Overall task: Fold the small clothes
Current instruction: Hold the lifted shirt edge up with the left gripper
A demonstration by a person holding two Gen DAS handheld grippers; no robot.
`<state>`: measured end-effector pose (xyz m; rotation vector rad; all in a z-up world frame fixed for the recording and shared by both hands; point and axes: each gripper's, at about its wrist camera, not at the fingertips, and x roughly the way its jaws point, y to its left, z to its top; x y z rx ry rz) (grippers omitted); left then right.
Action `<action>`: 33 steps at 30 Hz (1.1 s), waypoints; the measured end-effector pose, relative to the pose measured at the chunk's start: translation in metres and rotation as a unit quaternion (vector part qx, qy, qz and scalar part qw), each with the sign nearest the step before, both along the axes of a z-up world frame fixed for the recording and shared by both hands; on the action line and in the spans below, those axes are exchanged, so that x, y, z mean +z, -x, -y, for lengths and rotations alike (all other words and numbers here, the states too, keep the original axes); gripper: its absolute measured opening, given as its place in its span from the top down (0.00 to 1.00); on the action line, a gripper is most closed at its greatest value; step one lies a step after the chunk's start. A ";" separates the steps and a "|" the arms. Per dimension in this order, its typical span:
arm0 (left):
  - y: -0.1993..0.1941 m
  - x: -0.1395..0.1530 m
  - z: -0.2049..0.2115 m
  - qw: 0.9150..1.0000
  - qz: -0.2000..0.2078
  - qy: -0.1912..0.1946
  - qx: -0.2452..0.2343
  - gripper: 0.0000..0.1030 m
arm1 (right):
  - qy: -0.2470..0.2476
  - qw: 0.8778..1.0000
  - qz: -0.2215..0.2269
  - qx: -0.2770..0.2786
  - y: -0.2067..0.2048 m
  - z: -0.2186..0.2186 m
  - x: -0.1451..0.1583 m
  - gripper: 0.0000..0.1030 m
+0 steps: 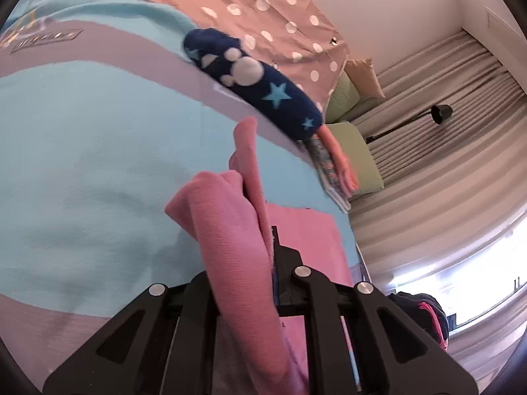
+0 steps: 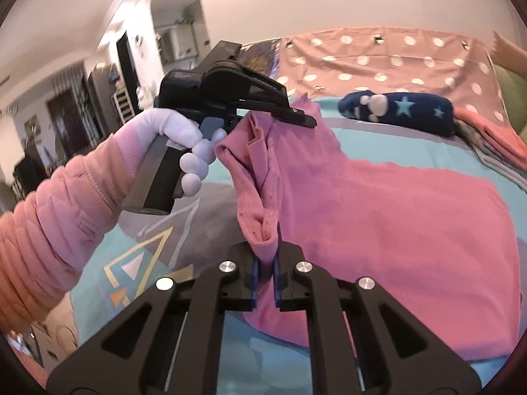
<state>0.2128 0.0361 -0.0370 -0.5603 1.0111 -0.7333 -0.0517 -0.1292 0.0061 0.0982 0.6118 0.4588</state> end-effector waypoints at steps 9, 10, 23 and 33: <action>0.008 0.026 0.076 1.000 0.021 -0.011 -0.009 0.91 | -0.034 0.998 0.017 -0.054 0.022 0.056 0.010 0.94; 0.009 0.028 0.087 1.000 0.024 -0.014 -0.011 0.91 | -0.038 0.997 0.017 -0.060 0.024 0.065 0.010 0.94; 0.016 0.021 0.194 0.997 0.017 -0.058 -0.053 0.91 | -0.082 0.989 0.000 -0.119 0.057 0.133 -0.008 0.95; 0.018 0.005 0.267 0.989 -0.002 -0.128 -0.080 0.91 | -0.125 0.977 -0.024 -0.169 0.075 0.181 -0.023 0.95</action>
